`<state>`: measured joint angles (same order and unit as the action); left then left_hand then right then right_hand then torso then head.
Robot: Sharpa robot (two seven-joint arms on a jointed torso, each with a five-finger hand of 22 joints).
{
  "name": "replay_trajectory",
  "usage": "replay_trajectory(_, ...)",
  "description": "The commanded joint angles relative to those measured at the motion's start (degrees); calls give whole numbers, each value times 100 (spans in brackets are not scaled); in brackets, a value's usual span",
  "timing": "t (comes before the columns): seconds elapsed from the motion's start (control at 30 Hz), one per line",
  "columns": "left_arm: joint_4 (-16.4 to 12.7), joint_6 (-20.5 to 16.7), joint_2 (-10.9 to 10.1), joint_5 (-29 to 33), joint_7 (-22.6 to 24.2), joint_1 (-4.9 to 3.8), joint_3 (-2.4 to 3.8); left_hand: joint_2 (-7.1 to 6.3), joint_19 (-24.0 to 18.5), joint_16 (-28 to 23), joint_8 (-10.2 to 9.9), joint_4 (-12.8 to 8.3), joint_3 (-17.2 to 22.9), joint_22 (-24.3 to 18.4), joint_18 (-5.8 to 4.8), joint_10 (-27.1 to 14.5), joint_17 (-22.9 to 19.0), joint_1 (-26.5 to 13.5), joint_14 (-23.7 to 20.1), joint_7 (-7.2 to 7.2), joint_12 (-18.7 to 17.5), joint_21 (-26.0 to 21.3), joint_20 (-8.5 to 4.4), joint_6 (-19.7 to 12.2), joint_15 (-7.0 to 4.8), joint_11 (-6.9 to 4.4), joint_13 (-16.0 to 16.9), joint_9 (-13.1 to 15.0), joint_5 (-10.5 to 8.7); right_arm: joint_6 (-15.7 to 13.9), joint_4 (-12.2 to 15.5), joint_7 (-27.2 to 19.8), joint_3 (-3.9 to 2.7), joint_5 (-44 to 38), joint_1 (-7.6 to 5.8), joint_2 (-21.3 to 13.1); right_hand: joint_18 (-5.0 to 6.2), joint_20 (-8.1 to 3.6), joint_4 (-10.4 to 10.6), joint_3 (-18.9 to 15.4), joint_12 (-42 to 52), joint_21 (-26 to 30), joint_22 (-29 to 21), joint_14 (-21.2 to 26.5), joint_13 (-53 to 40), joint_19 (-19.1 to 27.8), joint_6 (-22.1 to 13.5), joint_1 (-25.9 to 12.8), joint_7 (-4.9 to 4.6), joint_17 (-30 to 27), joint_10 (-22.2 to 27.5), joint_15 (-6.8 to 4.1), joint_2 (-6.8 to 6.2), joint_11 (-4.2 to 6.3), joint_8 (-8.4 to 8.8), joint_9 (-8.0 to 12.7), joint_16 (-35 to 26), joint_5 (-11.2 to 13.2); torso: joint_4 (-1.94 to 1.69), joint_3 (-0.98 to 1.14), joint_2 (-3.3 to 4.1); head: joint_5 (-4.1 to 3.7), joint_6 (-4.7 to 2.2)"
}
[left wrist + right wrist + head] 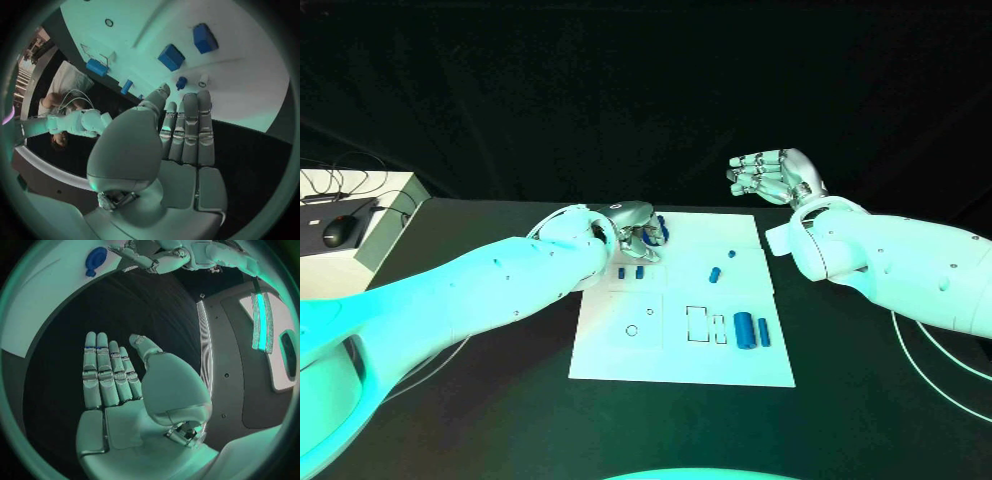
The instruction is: Assemble the parts on the task board
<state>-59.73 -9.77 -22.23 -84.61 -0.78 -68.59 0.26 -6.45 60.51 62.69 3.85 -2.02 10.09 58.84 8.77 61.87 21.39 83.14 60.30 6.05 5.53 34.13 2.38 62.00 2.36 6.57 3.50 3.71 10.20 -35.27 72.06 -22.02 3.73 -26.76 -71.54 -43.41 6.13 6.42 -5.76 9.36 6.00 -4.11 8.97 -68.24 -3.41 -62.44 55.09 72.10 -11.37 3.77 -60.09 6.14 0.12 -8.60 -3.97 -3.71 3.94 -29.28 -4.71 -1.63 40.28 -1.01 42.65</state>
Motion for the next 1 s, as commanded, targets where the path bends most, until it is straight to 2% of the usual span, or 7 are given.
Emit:
replay_trajectory(0.03, 46, 174, 32, -144, -69, 3, 1, -41, 8, 66, -22, -2, 79, 47, 51, 51, -27, 36, -8, 36, -39, 38, 8, 22, -10, 11, -4, 0, 18, -73, -3, -316, -2, 246, -2, 7, -49, -4, 10, 26, -20, -24, -86, 25, 2, -30, 24, -12, -29, -4, -53, 36, -46, -6, 18, -1, -33, -12, -7, 6, -3, 0, 10)
replay_trajectory(0.07, 61, 189, 36, -145, -73, 3, 1, -28, 12, 99, -17, -10, 135, 72, 57, 72, -30, 54, -2, 50, -43, 61, 3, 85, -17, 6, -5, 3, 30, -86, -3, -327, -2, 257, -2, 7, -47, -2, 35, 54, -35, -61, -364, 29, 2, -73, 11, -11, -31, -4, -58, 36, -67, -9, 5, -2, -34, -12, -6, 1, -4, 0, 12)
replay_trajectory(0.27, 197, 320, 85, -119, -88, 19, -6, -139, -34, 359, -28, -2, 493, 286, 84, 141, -91, -67, -44, 20, -146, 216, 12, 181, -11, 0, -6, -2, 33, -206, 2, -420, -2, 320, -2, 7, -49, -20, 23, 125, -37, -108, -432, -9, 2, -100, 52, -9, -36, -6, -91, 22, -76, 1, 15, -1, -35, -103, 1, -2, -1, -12, 21)
replay_trajectory(0.37, 261, 332, 108, -68, -69, 34, -13, -149, -41, 419, -29, -6, 565, 332, 94, 169, -133, -89, -62, -5, -146, 238, 18, 94, -11, 0, -5, -5, 28, -229, 10, -451, -2, 338, -2, 6, -50, -21, 22, 136, -42, -113, -441, -2, 2, -99, 50, -13, -38, -6, -86, 25, -80, -1, 14, -2, -34, -117, 3, -1, 3, -20, 24)
replay_trajectory(0.63, 330, 332, 138, 18, -1, 63, -22, -169, -26, 680, -27, -48, 800, 520, 118, 349, -168, -134, -50, 17, -177, 390, 4, 130, -42, -55, -8, -6, 25, -245, 16, -473, -2, 354, -2, 12, -52, -22, 15, 174, -48, -130, -464, 3, 2, -93, 41, -23, -42, -6, -88, 27, -87, -4, 14, -2, -34, -132, -10, -7, -7, -28, 45)
replay_trajectory(1.0, 336, 340, 147, 40, 29, 87, -23, -176, -98, 725, -29, -110, 954, 642, 126, 284, -322, -173, -134, 29, -174, 403, 21, 84, -22, -26, -6, -9, 19, -199, 14, -469, -2, 357, -2, 34, -52, -23, -2, 206, -52, -136, -470, 11, 2, -83, 40, -13, -43, -6, -83, 27, -78, -4, 11, -2, -33, -146, -3, -1, -5, -11, 52)
